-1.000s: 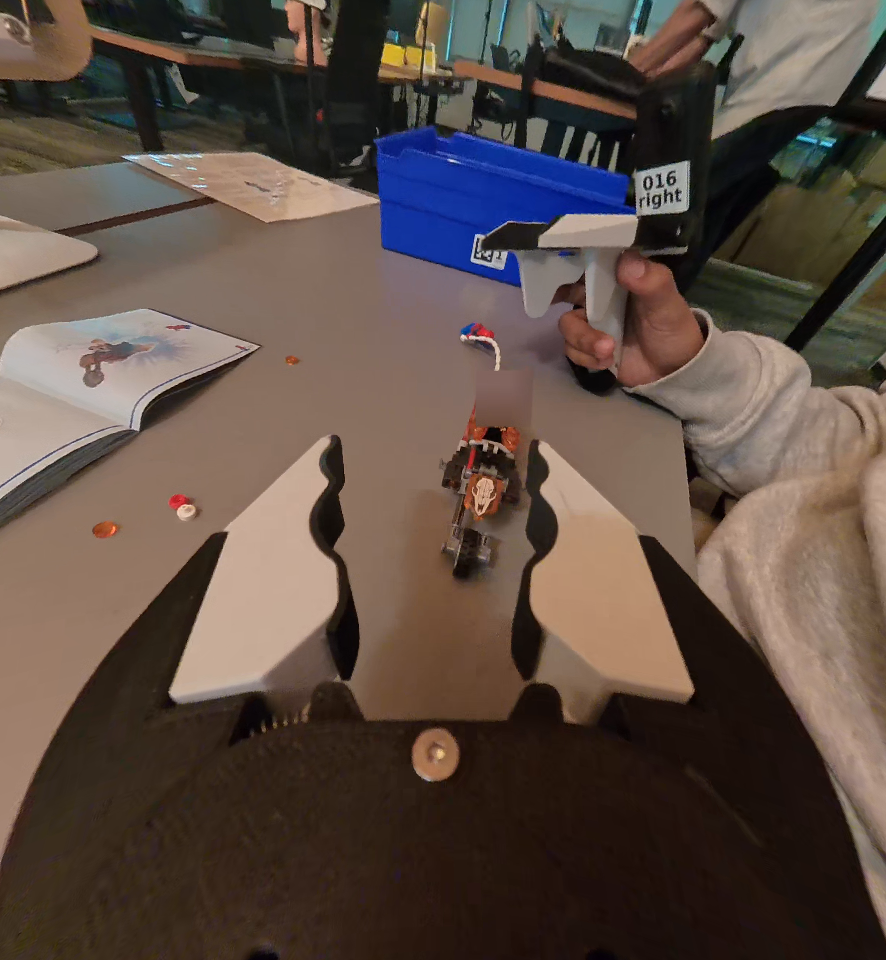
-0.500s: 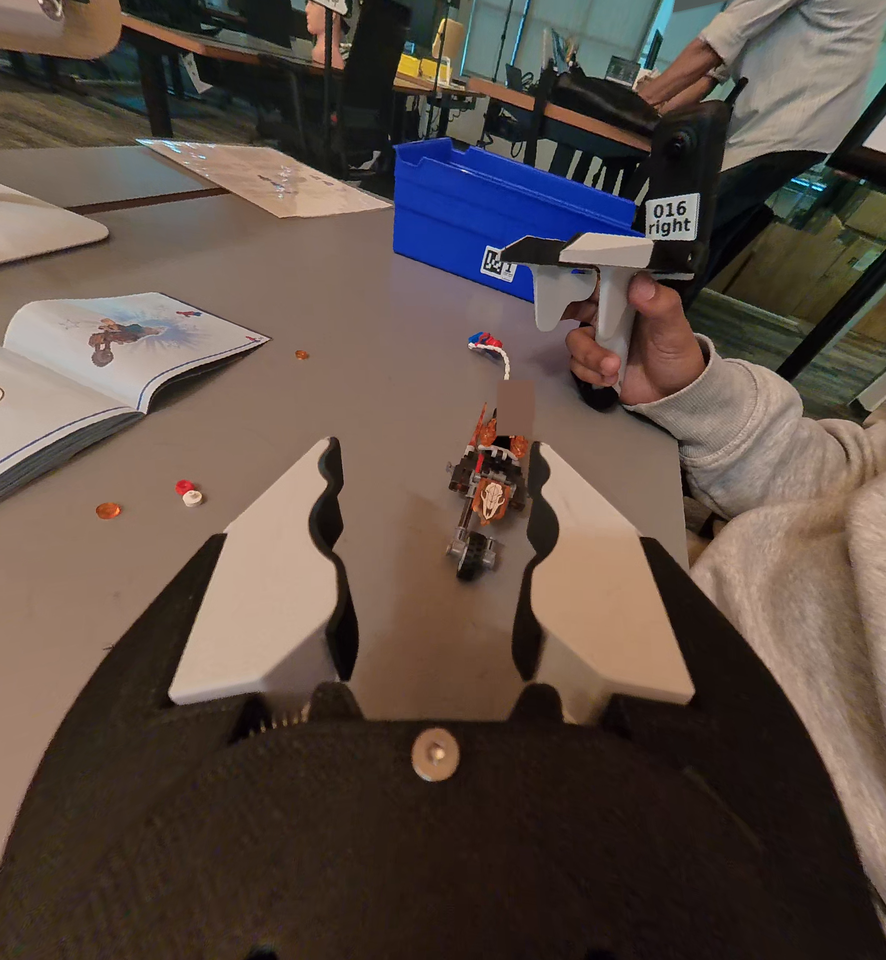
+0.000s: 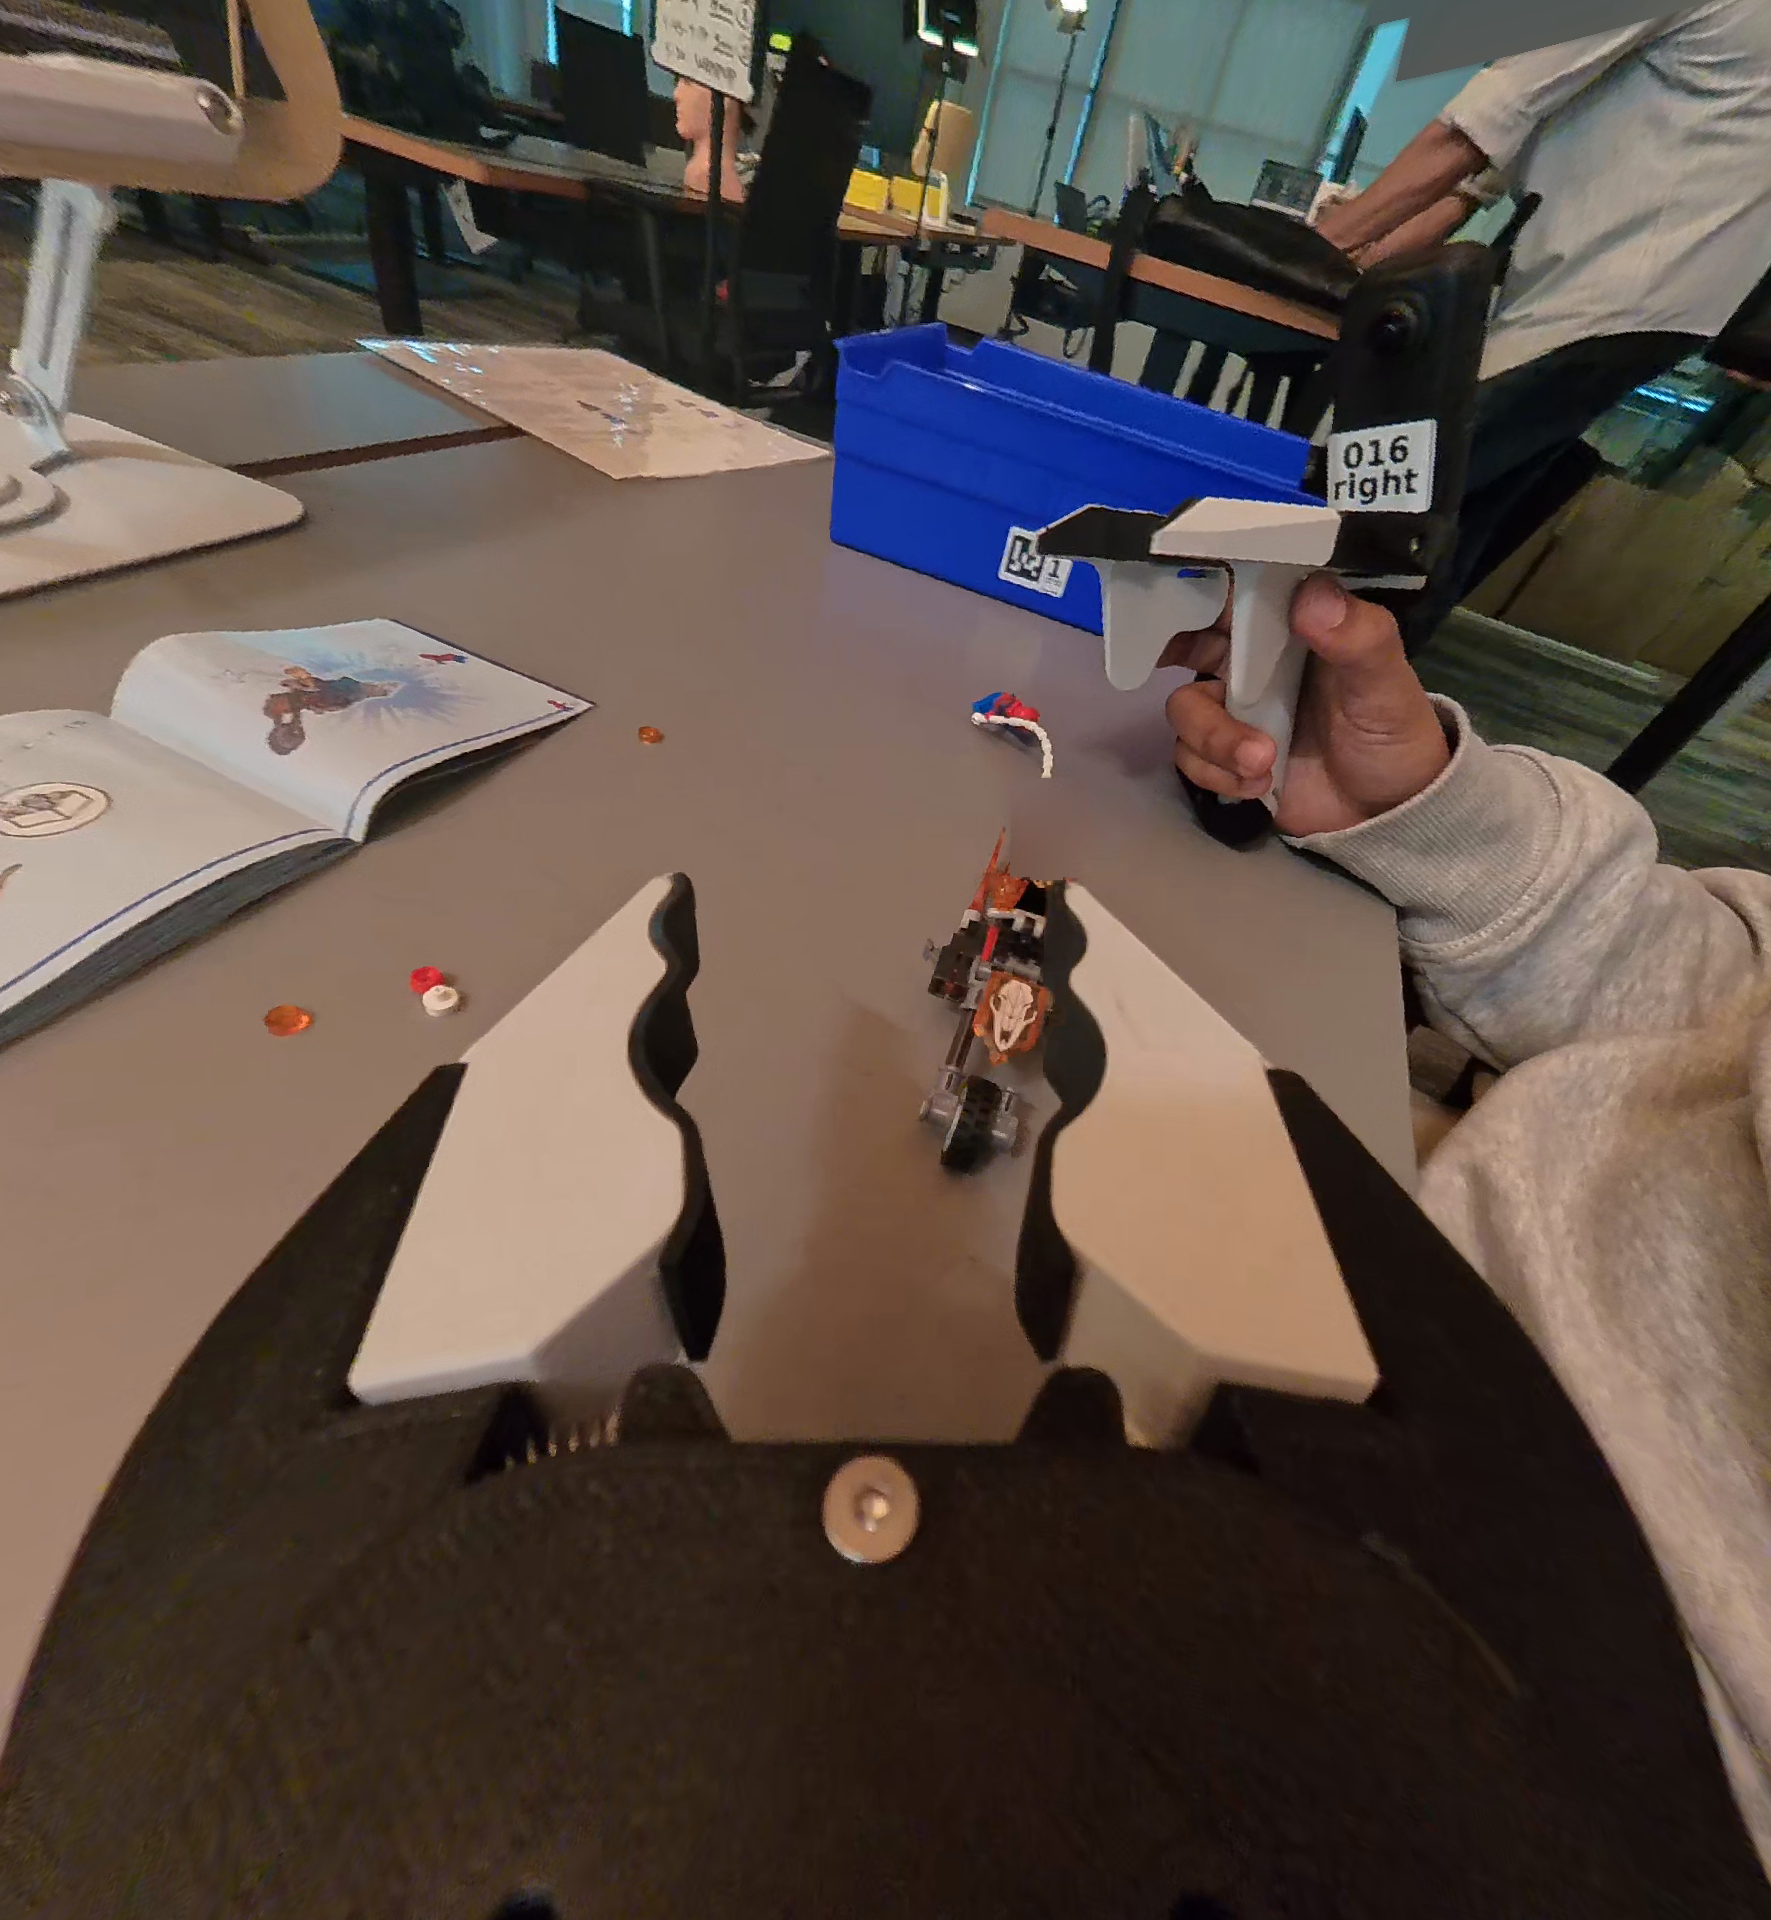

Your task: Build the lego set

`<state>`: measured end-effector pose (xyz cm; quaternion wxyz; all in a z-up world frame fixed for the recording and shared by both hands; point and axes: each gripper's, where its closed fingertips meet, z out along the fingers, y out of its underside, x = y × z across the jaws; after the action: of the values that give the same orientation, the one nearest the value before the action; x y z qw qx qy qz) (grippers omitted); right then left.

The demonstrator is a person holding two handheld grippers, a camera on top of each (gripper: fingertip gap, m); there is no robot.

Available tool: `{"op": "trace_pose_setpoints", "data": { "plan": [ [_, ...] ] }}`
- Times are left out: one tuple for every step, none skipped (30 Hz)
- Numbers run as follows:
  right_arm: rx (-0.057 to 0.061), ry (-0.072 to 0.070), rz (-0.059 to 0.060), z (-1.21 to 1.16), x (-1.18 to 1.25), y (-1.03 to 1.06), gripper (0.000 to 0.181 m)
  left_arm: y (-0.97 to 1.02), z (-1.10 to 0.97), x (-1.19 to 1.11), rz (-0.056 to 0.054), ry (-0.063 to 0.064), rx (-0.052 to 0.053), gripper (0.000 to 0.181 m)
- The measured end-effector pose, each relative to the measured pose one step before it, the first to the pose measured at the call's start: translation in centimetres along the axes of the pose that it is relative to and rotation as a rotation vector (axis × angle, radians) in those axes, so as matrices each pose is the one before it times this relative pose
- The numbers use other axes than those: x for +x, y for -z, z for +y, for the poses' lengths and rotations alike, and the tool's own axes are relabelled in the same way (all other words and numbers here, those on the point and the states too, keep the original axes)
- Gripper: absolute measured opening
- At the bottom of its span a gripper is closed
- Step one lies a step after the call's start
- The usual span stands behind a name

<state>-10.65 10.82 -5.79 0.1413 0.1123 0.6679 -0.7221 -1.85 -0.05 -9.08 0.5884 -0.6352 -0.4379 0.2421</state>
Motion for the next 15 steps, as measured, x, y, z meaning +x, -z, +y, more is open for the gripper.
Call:
{"op": "trace_pose_setpoints", "data": {
  "plan": [
    [0.0027,0.0035,-0.0013,-0.036,-0.070,0.037,0.038,0.101,-0.120,-0.168,-0.0072,0.0026,0.0096,0.065],
    [0.0025,0.0043,-0.0018,-0.023,-0.099,0.038,0.038,0.090,-0.113,-0.135,-0.0014,0.0091,0.0088,0.065],
    [0.0008,0.0046,-0.0006,0.003,-0.079,0.020,0.038,0.058,-0.057,-0.223,-0.0041,0.0155,0.0053,0.065],
    [-0.0014,0.0054,0.0012,0.013,-0.042,-0.006,0.038,0.039,-0.035,-0.299,-0.0110,0.0163,0.0033,0.065],
    [-0.0028,0.0079,0.0038,0.019,-0.003,-0.028,0.038,0.041,-0.026,-0.280,-0.0182,0.0066,0.0029,0.065],
    [-0.0030,0.0119,0.0083,0.025,0.048,-0.057,0.038,-0.020,0.018,-0.233,-0.0233,-0.0039,-0.0018,0.065],
    [-0.0026,0.0178,0.0133,0.000,0.111,-0.051,0.038,-0.059,0.078,-0.246,-0.0306,-0.0096,-0.0073,0.065],
    [-0.0031,0.0247,0.0186,0.003,0.130,-0.055,0.038,-0.105,0.143,-0.182,-0.0292,-0.0165,-0.0121,0.064],
    [-0.0049,0.0316,0.0234,0.034,0.156,-0.044,0.038,-0.114,0.230,0.076,-0.0147,-0.0281,-0.0196,0.064],
    [-0.0075,0.0378,0.0268,0.064,0.175,-0.052,0.038,-0.112,0.229,0.137,-0.0124,-0.0316,-0.0196,0.063],
    [-0.0107,0.0425,0.0322,0.106,0.252,-0.080,0.038,-0.106,0.174,0.125,-0.0125,-0.0294,-0.0145,0.062],
    [-0.0127,0.0454,0.0379,0.138,0.351,-0.095,0.038,-0.095,0.104,0.195,-0.0086,-0.0282,-0.0099,0.062],
    [-0.0114,0.0457,0.0423,0.135,0.399,-0.120,0.038,-0.059,0.073,0.251,-0.0046,-0.0303,-0.0068,0.062],
    [-0.0095,0.0436,0.0421,0.125,0.364,-0.120,0.038,-0.029,0.068,0.175,-0.0096,-0.0339,-0.0073,0.062],
    [-0.0096,0.0406,0.0355,0.144,0.247,-0.144,0.037,0.017,0.040,-0.001,-0.0211,-0.0333,-0.0076,0.062]
  ]
}}
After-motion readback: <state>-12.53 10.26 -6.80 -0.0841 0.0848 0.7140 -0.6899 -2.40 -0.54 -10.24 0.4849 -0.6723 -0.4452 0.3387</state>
